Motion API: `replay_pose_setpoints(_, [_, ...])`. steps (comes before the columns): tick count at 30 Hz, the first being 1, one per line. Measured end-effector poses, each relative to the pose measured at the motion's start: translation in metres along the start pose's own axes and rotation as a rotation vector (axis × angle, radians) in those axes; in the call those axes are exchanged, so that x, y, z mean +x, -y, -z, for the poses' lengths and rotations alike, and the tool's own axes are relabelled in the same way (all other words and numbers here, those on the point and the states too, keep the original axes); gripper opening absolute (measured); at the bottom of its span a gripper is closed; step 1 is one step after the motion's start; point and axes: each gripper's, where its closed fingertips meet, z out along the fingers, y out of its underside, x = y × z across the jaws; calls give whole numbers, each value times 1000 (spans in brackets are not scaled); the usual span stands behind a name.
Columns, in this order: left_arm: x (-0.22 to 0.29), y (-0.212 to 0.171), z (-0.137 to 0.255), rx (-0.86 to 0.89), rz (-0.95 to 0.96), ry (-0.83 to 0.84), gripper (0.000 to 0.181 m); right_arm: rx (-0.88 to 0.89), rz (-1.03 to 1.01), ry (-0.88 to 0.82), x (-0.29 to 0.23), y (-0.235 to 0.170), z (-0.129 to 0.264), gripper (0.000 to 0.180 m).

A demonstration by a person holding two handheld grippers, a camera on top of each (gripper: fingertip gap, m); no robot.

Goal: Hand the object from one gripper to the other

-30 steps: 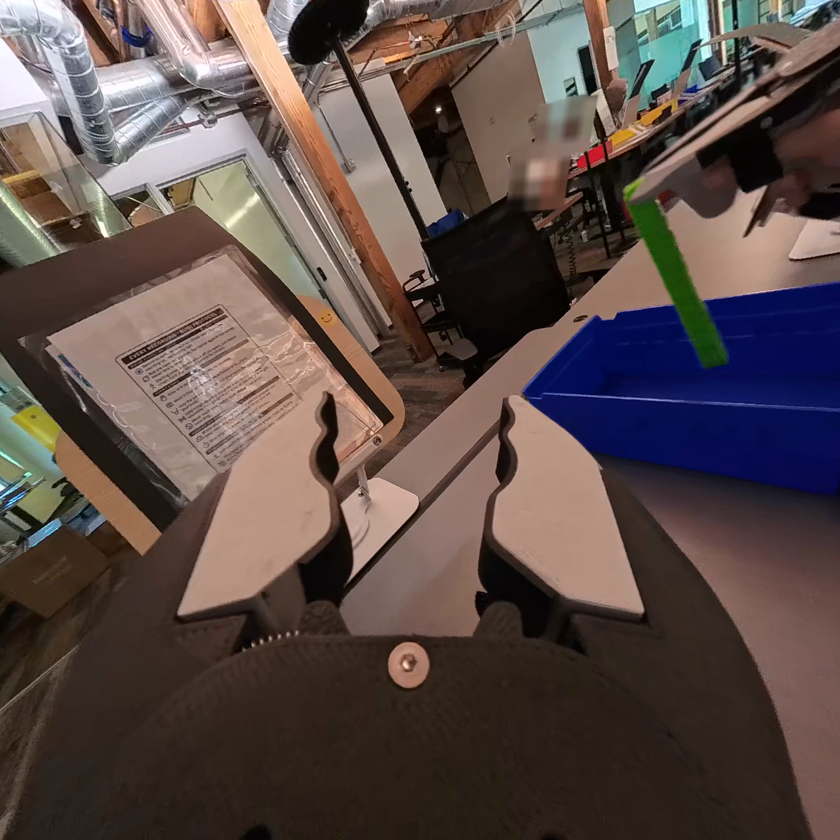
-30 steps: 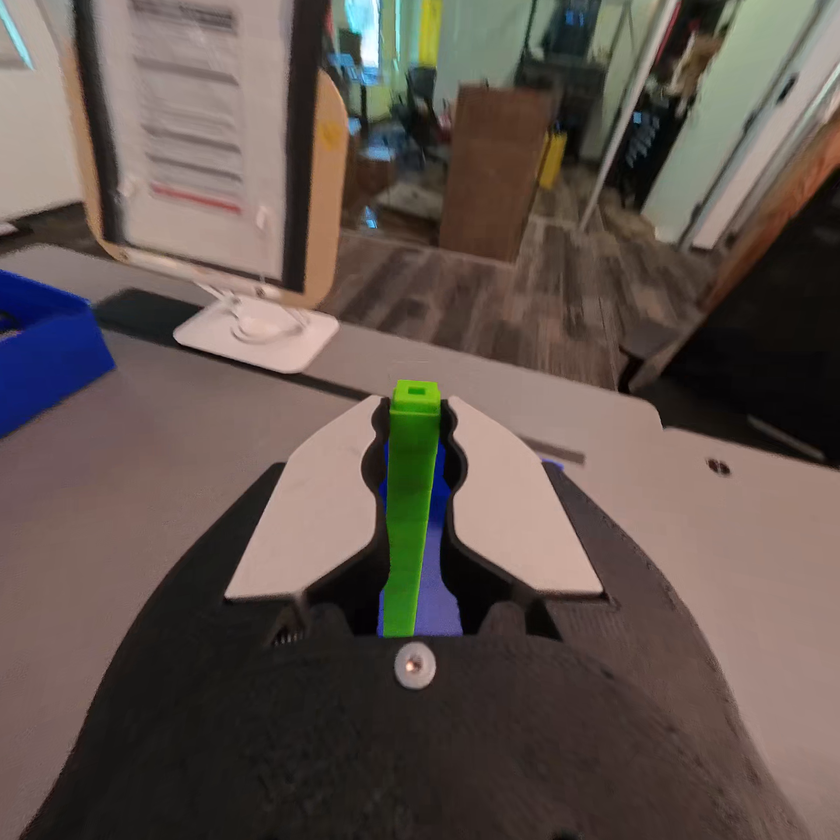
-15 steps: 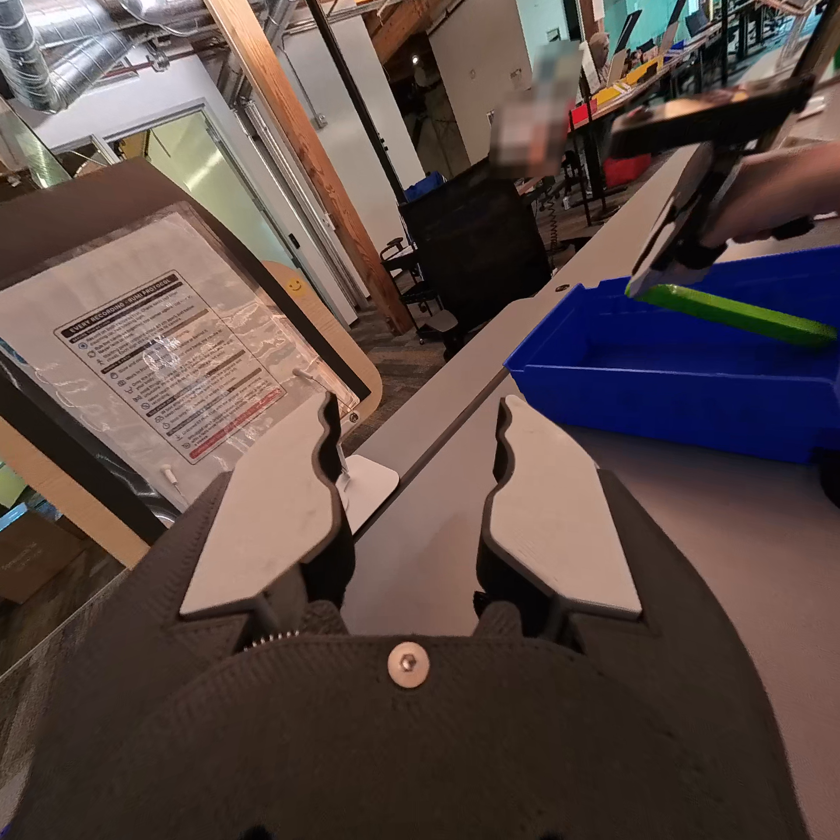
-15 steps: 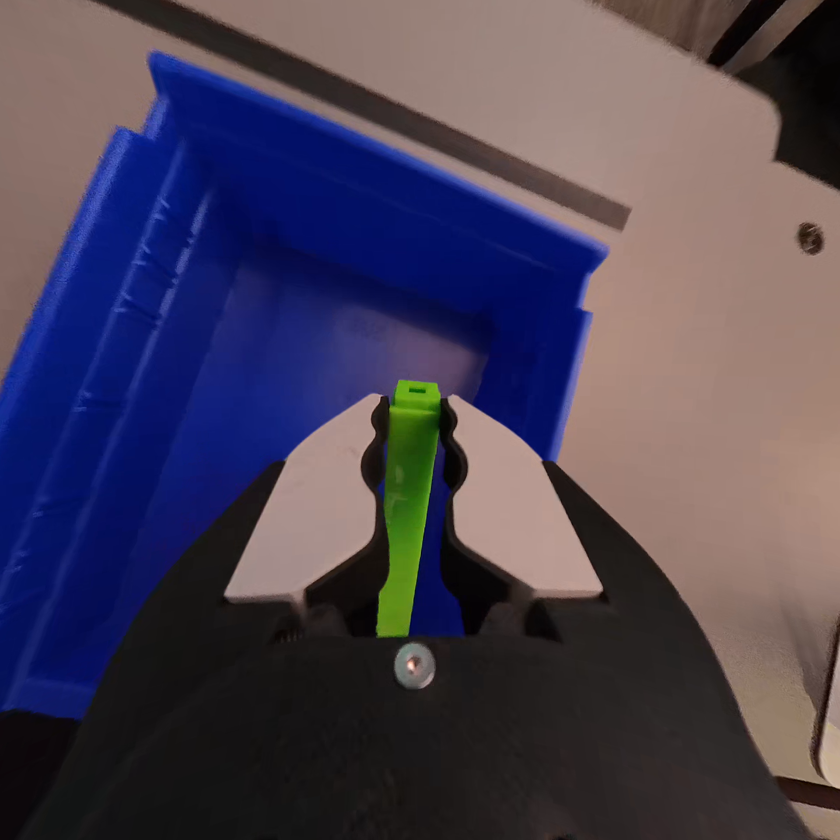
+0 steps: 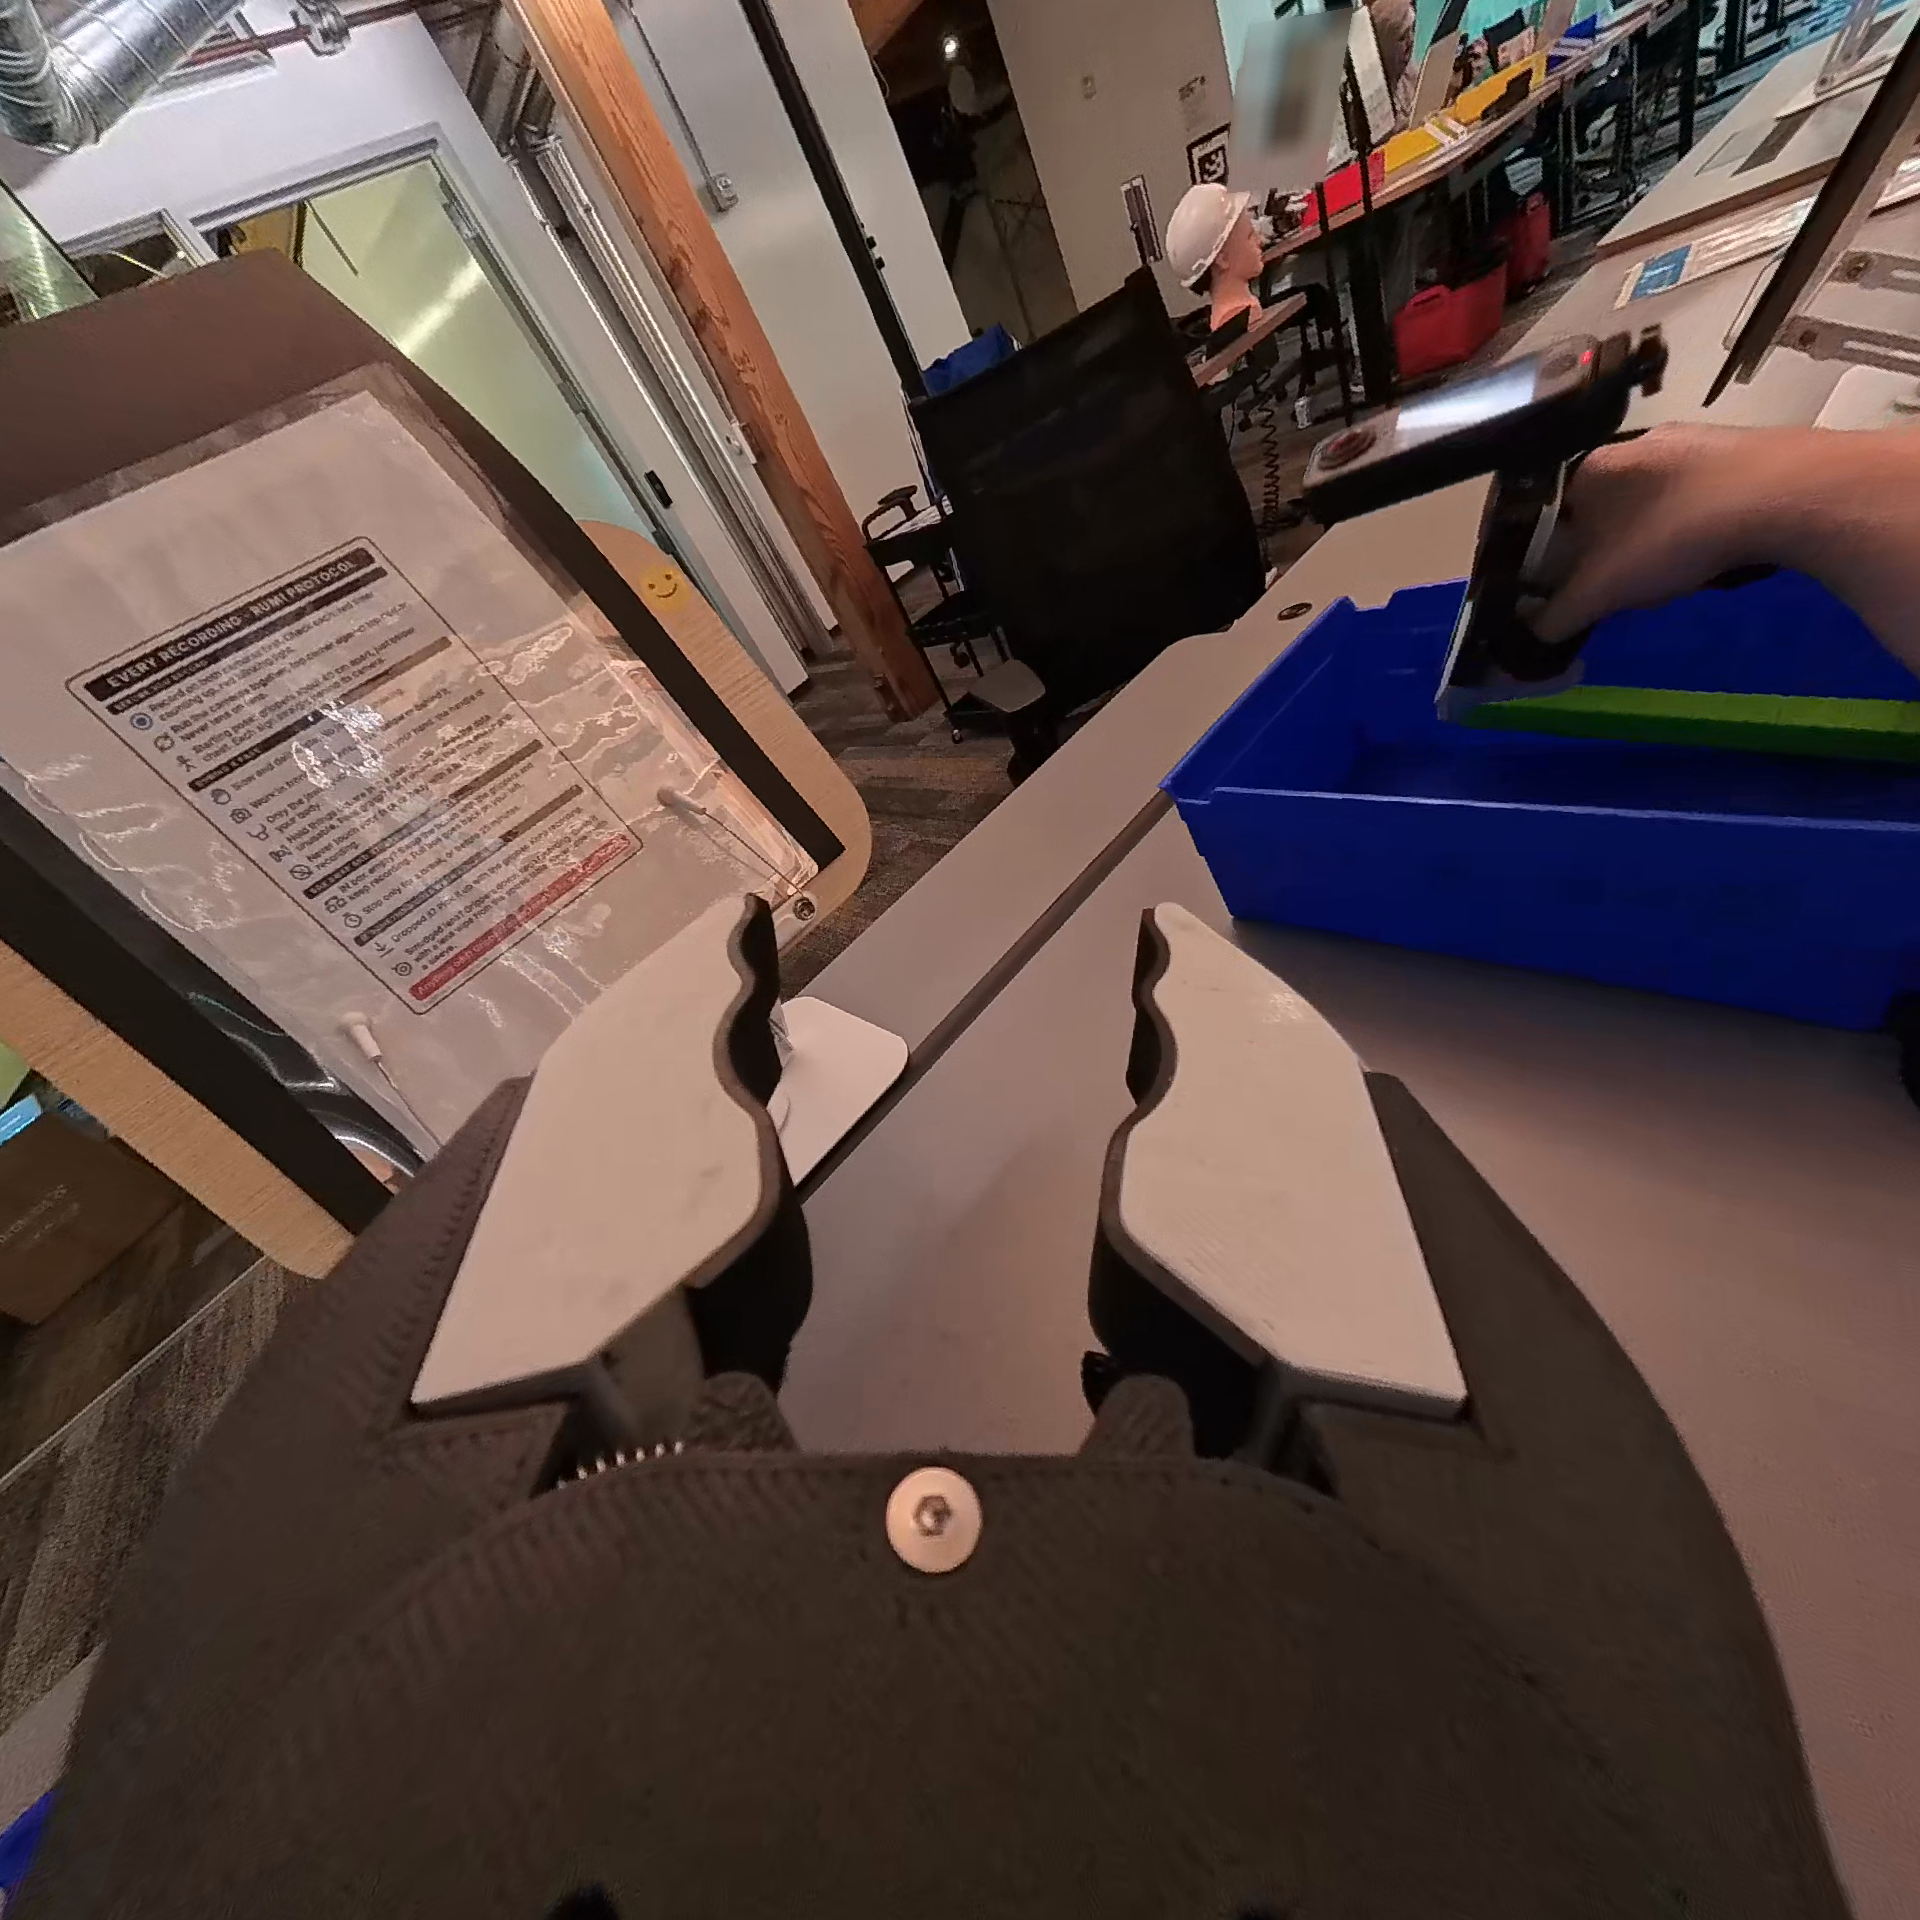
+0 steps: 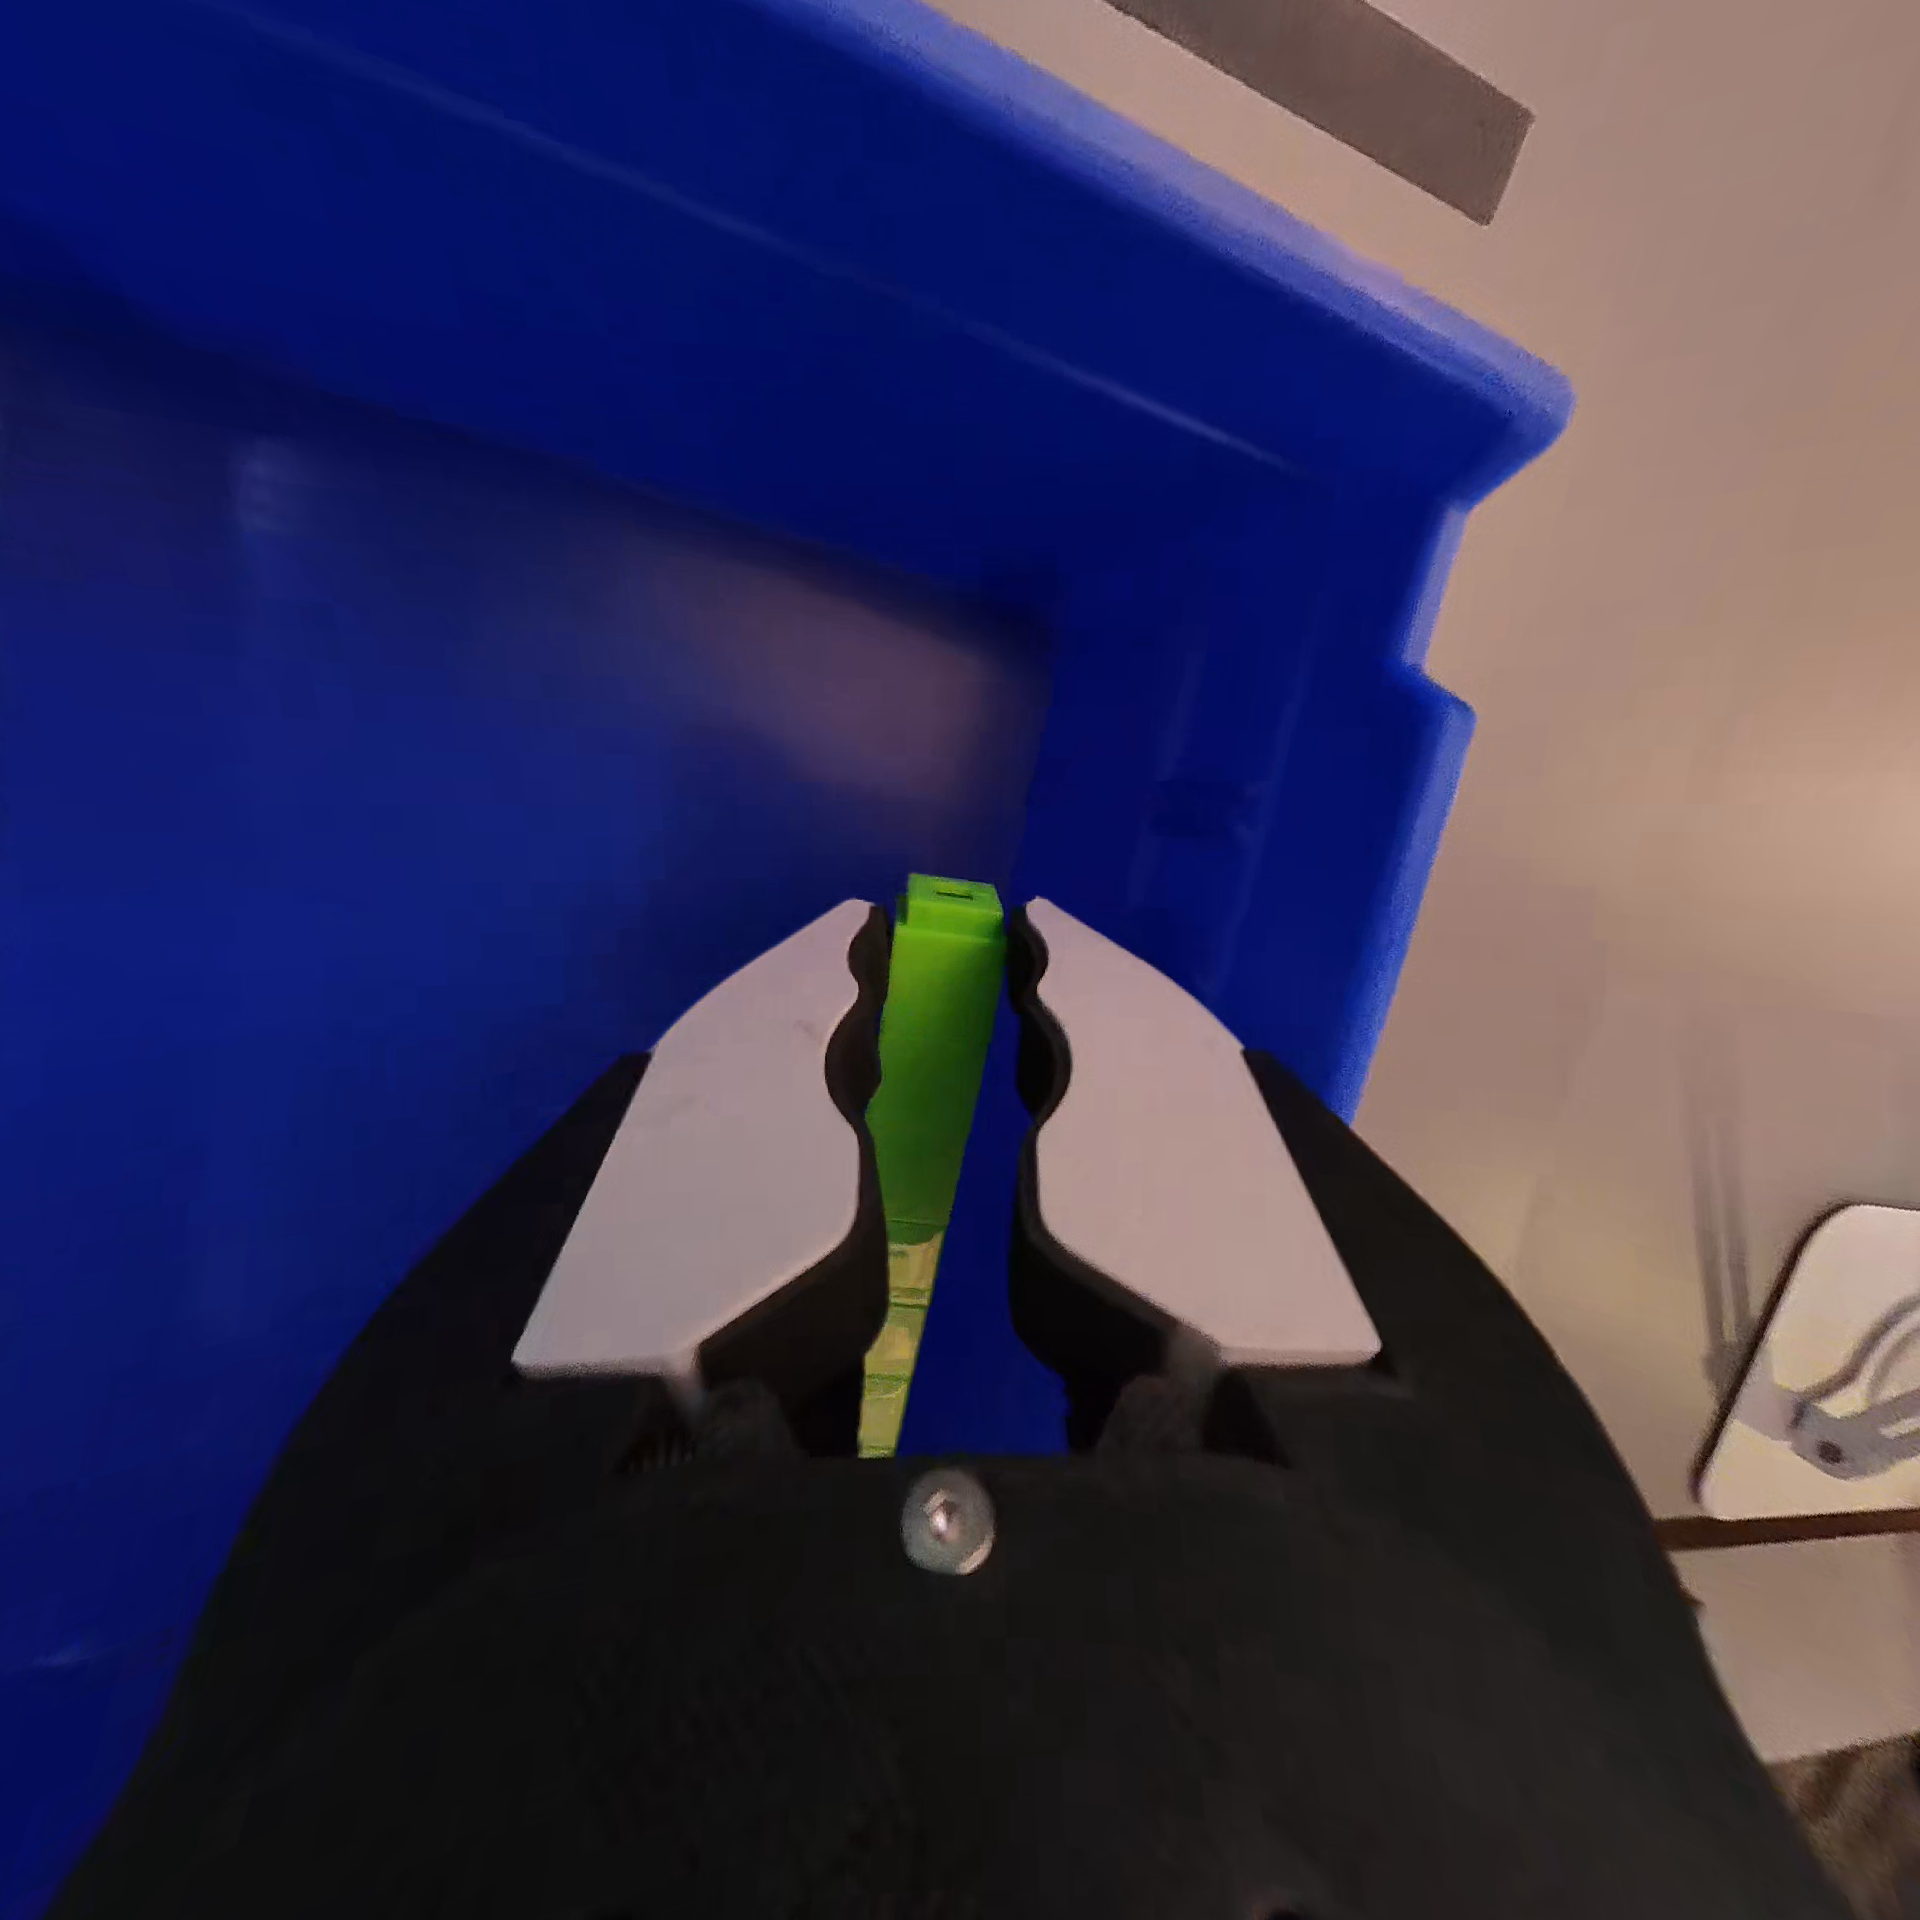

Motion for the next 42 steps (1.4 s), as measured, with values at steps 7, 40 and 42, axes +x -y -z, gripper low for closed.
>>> replay_pose_setpoints(7, [-2,-4,-1,-15,-2,4,66,10,63,-44,-4,7,-8,27])
replay_pose_setpoints(40, [-171,-67,121,-241,420,265,62,99,665,129,-358,-42,223,50])
replay_pose_setpoints(42, [-170,-61,114,-194,444,267,62,106,750,80,-372,-56,224,50])
